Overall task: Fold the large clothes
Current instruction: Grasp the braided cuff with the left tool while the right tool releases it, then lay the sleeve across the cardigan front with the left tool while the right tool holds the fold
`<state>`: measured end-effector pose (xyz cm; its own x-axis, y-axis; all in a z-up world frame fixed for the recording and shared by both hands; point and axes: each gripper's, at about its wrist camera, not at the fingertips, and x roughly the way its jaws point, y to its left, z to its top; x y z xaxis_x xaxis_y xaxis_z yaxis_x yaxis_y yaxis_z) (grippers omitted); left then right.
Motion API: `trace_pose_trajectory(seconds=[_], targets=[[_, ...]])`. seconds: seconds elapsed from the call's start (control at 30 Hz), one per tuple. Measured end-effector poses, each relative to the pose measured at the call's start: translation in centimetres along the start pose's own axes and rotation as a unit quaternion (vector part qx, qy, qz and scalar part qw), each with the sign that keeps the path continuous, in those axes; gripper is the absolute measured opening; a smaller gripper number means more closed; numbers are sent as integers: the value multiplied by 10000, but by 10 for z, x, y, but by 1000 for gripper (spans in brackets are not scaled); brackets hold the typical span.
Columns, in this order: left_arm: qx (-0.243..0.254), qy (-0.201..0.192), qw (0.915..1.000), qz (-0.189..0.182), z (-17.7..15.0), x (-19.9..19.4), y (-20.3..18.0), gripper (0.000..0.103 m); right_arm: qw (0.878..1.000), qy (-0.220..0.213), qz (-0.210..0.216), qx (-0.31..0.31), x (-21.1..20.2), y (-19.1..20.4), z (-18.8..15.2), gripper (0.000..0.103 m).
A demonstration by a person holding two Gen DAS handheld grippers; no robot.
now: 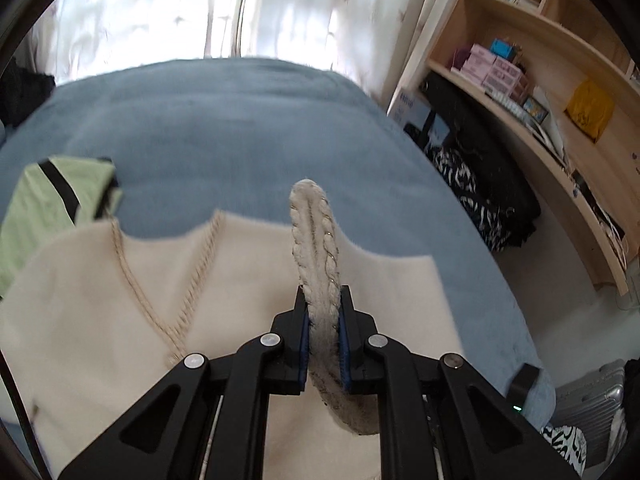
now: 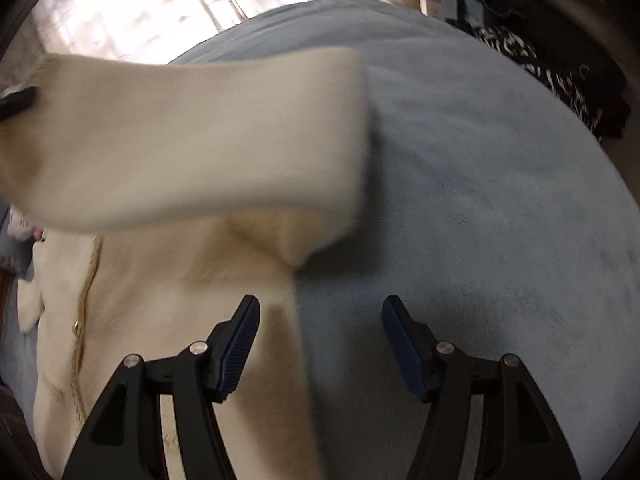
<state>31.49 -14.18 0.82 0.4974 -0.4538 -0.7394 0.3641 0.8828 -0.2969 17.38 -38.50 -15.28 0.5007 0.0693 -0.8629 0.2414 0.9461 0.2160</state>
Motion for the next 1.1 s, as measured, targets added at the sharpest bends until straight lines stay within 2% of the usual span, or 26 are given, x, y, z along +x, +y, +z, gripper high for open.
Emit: trace_pose_trajectory(seconds=[0.1,0.17,0.2,0.23,0.27,0.3,0.43,0.5,0.6,0.63,0.7,0.77,0.8,0.83,0.87,0.9,0.93,0.97,1.0,1.03,1.1], targets=[[-40,-70,9998,159,11,-13,10,9,9998,-72,156,123,13,6,14,64],[-58,-85,9994,340,13,-18,24,9,9995,-218,201,74,17,14,24,56],[-88,-67,9989,445,11,-20,35,9,9997,-206,160,-18,21,20,25,29],[-128,-43,9985,538,10,-21,44,9,9998,-107,74,-176,26,27,28,8],[-184,-7,9976,665,7,-23,59,9,9995,-56,-132,-296,27,28,25,8],[-236,27,9971,719,5,-25,69,9,9991,-101,-168,-368,24,28,25,8],[-368,269,9949,897,-16,-14,122,9,9981,-472,39,-388,5,27,30,8],[-394,500,9938,909,-34,1,148,10,9977,-331,-50,-591,14,34,27,9],[-371,951,9879,1167,-68,35,177,10,9940,40,-341,-1036,32,47,15,12],[-371,1158,9841,1297,-83,52,189,10,9931,102,-386,-1107,34,48,13,12],[-470,1391,9804,1313,-100,72,205,10,9926,112,-404,-1137,31,51,7,12],[-604,1354,9816,1205,-108,79,216,11,9925,191,-337,-1156,29,48,8,15],[-640,1320,9824,1154,-108,78,218,13,9924,221,-284,-1179,26,46,11,22],[-674,1315,9828,1111,-107,77,219,18,9920,233,-219,-1224,22,45,9,31],[-730,1337,9830,1026,-105,75,222,22,9916,227,-42,-1273,13,43,10,37],[-799,1371,9834,878,-103,73,225,38,9916,201,194,-1259,6,40,10,46],[-892,1381,9836,743,-101,69,229,59,9916,153,486,-1189,-3,35,14,54],[-979,1323,9838,706,-98,64,232,67,9910,74,798,-1072,-13,30,19,57],[-1028,1191,9850,711,-95,58,233,73,9906,-14,976,-958,-21,27,24,65],[-1048,1059,9865,681,-91,53,236,73,9907,-143,1082,-807,-28,24,33,69],[-1047,1045,9869,649,-86,53,238,73,9912,-298,1147,-591,-31,22,49,69]])
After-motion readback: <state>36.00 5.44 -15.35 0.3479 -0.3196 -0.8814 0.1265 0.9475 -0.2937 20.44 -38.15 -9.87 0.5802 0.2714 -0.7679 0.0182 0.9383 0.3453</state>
